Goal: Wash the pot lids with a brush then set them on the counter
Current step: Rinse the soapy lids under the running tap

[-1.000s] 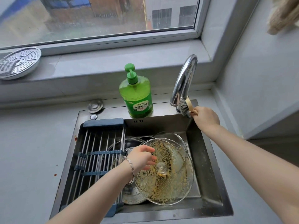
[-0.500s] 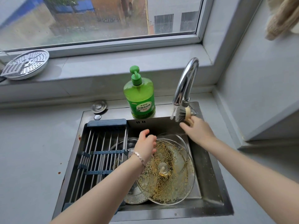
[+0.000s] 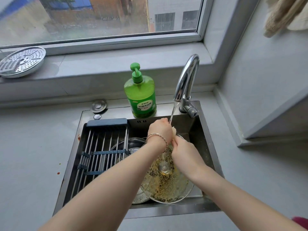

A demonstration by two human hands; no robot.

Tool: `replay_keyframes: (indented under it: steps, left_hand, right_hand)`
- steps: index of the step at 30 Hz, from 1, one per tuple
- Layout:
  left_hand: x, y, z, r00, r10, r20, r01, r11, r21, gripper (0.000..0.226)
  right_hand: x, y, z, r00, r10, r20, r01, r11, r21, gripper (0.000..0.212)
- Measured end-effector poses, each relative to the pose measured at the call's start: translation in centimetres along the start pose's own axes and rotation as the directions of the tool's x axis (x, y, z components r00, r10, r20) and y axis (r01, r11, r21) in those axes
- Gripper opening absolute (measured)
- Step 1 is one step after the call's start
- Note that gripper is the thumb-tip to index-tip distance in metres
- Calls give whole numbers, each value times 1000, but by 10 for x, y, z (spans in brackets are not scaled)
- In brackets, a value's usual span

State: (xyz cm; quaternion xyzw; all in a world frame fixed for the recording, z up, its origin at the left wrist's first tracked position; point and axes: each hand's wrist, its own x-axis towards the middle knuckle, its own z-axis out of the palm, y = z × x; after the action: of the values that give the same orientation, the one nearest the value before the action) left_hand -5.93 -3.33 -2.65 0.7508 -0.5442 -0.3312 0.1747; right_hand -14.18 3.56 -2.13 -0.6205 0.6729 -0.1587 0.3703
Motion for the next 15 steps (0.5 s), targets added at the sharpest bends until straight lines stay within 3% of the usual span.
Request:
replay_keyframes:
  steps: [1,3,5,6,7,8,12,15]
  left_hand:
    - [3,1,0,998,-62,-14,62,998,-29,34]
    - [4,2,4,957,-290,25,287,924,-254,35]
    - [-1,2,6,853,-510,109,472,667,-576,26]
    - [-5,4,6,795,-578,184,526,505,-685,24]
    - [-8,5,8,778,-586,225,535,432,-726,28]
    - [-10,5,11,807,-544,230,519,467,-716,33]
    - [-22,-4,20,967,-232,101,251,827,-504,31]
    - [-16,-17,15,992,-124,26,125,926,-355,23]
  right_hand:
    - [1,-1,-1,1000,-7,-6,7,999,-33,28]
    - [1,-3,-2,1000,-3,-4,2,996,-87,30]
    - [1,-4,0,1000,19,7,-19,995,-93,34]
    - [2,-3,1,999,45,21,-43,996,-75,33]
    - [2,-2,3,996,80,36,-78,996,-40,31]
    - [3,-1,4,992,118,53,-118,993,3,28]
    - [4,2,4,987,126,99,-133,989,68,26]
    - [5,1,3,991,72,111,-70,997,-14,27]
